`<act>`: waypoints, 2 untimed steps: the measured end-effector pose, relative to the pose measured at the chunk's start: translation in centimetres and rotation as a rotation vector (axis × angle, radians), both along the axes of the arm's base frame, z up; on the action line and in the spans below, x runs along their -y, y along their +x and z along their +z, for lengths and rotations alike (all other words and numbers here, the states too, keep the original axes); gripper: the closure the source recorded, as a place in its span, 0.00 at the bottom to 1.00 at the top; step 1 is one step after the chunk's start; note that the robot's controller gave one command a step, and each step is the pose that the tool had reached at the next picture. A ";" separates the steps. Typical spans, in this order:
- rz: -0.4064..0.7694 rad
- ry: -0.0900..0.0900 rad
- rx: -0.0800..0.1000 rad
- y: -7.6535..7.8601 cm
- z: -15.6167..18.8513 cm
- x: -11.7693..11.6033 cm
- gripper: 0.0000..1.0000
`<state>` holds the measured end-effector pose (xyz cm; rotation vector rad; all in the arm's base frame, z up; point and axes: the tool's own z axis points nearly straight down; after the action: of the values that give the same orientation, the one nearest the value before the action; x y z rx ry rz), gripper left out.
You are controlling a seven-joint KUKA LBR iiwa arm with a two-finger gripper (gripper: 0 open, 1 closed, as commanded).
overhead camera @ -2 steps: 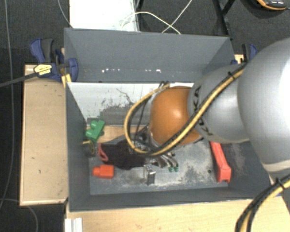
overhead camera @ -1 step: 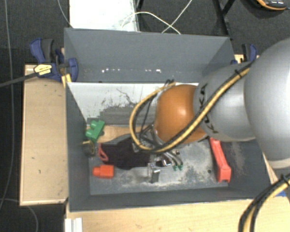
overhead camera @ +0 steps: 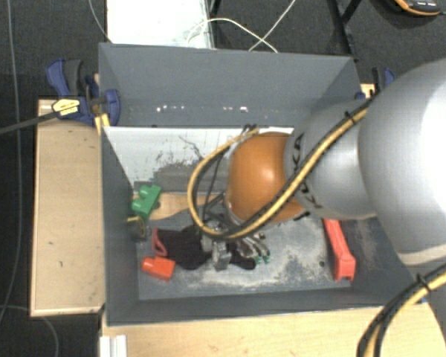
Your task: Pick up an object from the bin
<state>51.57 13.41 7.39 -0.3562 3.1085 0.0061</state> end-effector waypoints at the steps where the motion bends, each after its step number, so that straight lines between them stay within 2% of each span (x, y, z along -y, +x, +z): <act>1: -0.001 0.000 0.000 0.0 0.0 0.0 1.00; 2: -0.004 0.000 -0.001 1.7 11.4 -0.1 1.00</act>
Offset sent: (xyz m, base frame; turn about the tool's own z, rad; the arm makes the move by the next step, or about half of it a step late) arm 0.0208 0.0006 0.1352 0.0012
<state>53.30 13.49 18.75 -0.3501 3.1103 0.0059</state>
